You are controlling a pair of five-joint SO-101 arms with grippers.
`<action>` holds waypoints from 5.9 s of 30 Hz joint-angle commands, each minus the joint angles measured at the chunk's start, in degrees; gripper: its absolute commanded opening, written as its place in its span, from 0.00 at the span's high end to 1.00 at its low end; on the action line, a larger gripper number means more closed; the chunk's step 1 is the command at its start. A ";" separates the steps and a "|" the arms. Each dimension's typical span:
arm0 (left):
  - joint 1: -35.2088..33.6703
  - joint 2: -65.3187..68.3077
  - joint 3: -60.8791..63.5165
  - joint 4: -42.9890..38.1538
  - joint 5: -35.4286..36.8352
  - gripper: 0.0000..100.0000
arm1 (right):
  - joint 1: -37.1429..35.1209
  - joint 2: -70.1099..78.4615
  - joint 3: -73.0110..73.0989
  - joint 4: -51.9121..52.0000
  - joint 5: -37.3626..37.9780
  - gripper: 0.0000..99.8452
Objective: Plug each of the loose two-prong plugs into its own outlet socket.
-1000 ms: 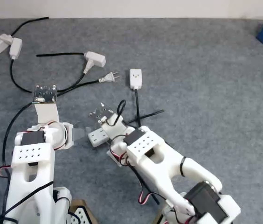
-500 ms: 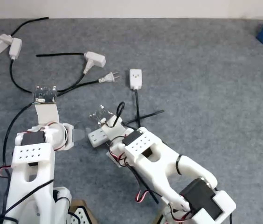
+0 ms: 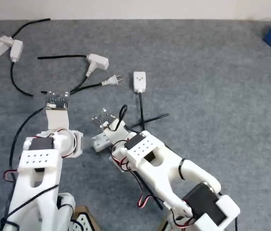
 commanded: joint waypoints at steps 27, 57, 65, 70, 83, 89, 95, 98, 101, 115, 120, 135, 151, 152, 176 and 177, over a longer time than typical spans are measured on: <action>-0.48 -1.19 2.95 -5.54 0.09 0.65 | 0.92 0.92 -1.27 -0.40 -0.44 0.99; -3.47 -1.27 -15.69 11.43 -0.26 0.65 | -0.31 -15.60 -11.21 20.09 5.36 0.99; 0.57 -1.27 -28.26 28.13 -3.69 0.65 | -0.57 -43.30 6.73 11.30 3.25 0.99; 8.22 -1.27 -29.58 36.04 -5.98 0.65 | -0.57 -56.40 20.44 2.86 3.34 0.99; 15.78 -0.75 -36.44 37.80 -7.38 0.65 | -0.57 -59.91 24.48 -0.75 4.92 0.99; 17.19 -0.75 -36.44 37.27 -7.47 0.65 | -0.66 -60.00 22.55 1.80 4.75 0.99; 20.70 -0.66 -36.44 36.04 -6.86 0.65 | -4.26 -60.00 17.89 5.14 3.25 0.99; 20.79 -0.66 -35.12 34.99 -6.24 0.65 | -5.32 -60.00 17.36 5.32 3.25 0.99; 20.26 -0.66 -30.20 31.30 -6.33 0.65 | -5.41 -60.09 17.19 7.16 3.16 0.99; 13.67 -0.66 -21.85 24.62 -9.23 0.65 | -5.05 -71.78 11.82 17.89 5.10 0.99; 13.49 -0.75 -22.37 24.62 -9.23 0.65 | -4.97 -71.69 10.24 20.09 6.07 0.99; -13.49 -0.66 -27.47 21.19 -0.97 0.65 | -11.65 -56.04 19.21 15.34 10.20 0.99; -38.29 -0.66 -18.15 6.68 -15.47 0.65 | -14.73 -12.35 -5.41 9.10 19.96 0.99; -38.90 -0.66 -18.07 6.68 -16.18 0.65 | -14.73 -10.07 -6.20 8.48 19.96 0.99; -40.31 -0.66 -18.07 6.77 -17.32 0.65 | -6.99 -6.90 -10.15 6.81 19.87 0.85; -40.31 -0.66 -18.07 6.77 -17.32 0.65 | -6.55 -7.87 -10.15 6.90 19.87 0.85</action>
